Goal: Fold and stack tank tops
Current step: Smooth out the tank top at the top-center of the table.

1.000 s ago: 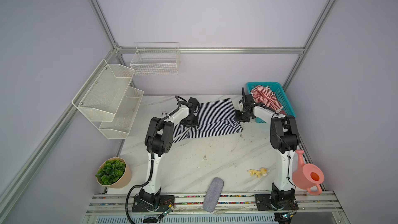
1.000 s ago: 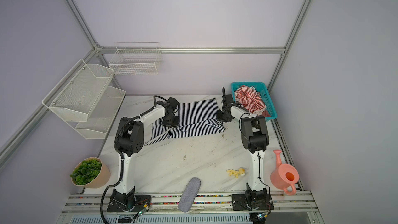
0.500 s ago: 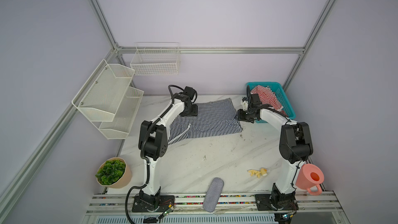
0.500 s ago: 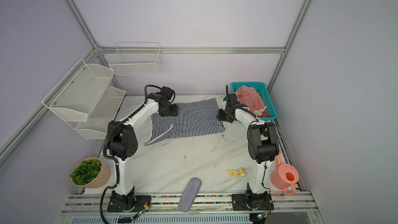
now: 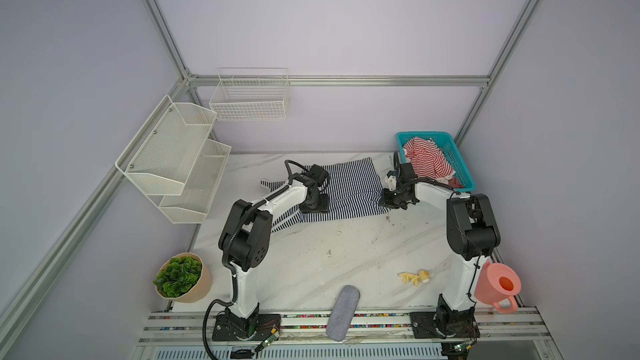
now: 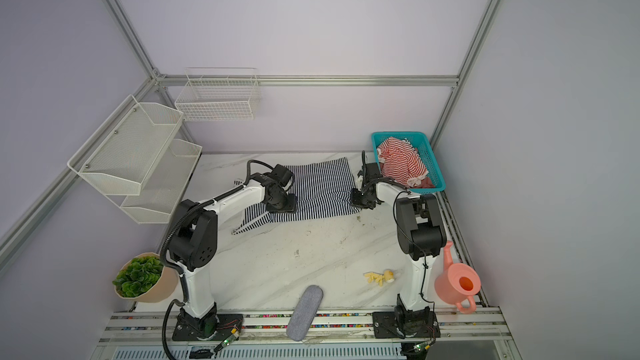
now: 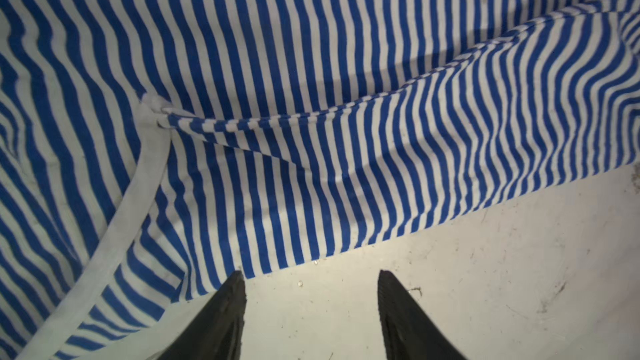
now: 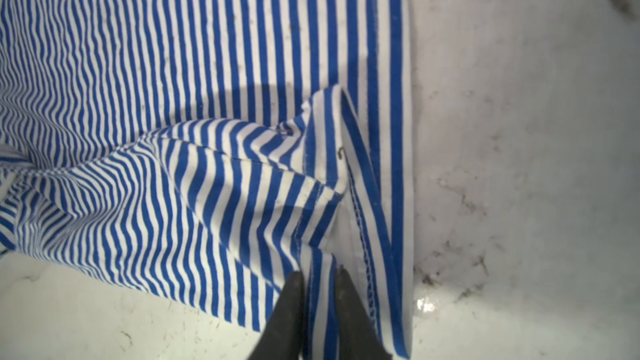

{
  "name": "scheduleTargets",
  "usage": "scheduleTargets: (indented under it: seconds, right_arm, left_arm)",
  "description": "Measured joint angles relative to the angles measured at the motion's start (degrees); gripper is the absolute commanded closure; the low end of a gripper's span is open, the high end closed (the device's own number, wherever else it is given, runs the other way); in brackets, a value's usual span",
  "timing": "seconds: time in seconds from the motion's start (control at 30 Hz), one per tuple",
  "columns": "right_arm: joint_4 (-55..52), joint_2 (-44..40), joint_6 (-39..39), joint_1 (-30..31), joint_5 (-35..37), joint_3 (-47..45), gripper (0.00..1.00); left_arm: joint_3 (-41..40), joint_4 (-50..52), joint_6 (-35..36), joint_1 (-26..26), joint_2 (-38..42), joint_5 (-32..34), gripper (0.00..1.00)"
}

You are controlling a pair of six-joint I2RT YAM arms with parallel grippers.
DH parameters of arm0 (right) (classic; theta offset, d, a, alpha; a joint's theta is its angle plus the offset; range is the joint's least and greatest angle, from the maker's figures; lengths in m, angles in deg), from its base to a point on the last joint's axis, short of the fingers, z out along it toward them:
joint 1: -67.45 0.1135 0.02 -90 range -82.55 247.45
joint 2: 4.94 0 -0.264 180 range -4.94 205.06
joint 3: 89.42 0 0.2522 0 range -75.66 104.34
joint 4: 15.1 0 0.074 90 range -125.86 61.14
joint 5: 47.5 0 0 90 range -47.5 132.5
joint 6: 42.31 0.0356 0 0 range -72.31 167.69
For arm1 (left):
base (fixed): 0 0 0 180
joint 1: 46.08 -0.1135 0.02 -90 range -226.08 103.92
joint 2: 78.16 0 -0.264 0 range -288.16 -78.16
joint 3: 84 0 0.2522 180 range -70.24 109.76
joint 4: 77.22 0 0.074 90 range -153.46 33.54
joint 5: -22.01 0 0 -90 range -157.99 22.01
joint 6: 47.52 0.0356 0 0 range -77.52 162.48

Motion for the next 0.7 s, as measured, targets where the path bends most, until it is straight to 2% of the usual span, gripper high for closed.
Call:
scheduleTargets:
  seconds: [0.13,0.3,0.7]
  right_arm:
    - [0.39,0.0,0.15,0.0,0.09,0.0,1.0]
    - [0.46,0.0,0.11,0.0,0.15,0.0,1.0]
    - [0.46,-0.02,0.81,-0.07,3.54,0.0,1.0]
  left_arm:
    - [-0.87,-1.2,-0.46,-0.2,-1.92,0.15,0.4]
    - [-2.23,-2.56,-0.76,-0.37,-3.87,1.97,0.41]
    - [-6.91,-6.4,-0.85,-1.36,-1.22,4.28,0.41]
